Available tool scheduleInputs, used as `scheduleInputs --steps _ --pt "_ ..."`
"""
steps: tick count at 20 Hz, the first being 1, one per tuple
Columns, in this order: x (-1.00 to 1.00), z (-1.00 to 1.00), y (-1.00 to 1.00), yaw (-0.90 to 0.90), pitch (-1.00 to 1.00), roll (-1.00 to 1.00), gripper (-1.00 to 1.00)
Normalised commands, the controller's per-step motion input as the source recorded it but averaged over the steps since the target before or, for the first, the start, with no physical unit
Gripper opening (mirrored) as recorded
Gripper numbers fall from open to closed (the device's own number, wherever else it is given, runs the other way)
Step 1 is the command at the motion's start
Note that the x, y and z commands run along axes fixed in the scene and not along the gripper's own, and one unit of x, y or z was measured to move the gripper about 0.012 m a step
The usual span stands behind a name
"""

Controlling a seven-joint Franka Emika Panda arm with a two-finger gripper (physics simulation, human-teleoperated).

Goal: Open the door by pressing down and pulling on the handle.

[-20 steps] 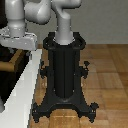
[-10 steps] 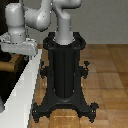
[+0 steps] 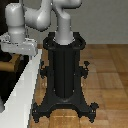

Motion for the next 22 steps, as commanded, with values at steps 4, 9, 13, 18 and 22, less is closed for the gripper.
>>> scheduleInputs --steps 4,9,13,18,22 --pt "0.0 -0.75 0.0 0.0 -0.08 0.0 -1.0" --pt "0.0 -0.6 0.0 0.0 -0.12 0.0 -1.0" --pt "0.0 -0.75 0.0 0.0 -0.11 0.0 -1.0" --pt "0.0 -0.6 0.0 0.0 -0.09 0.0 -1.0" --pt "0.0 -0.75 0.0 0.0 -0.11 0.0 -1.0"
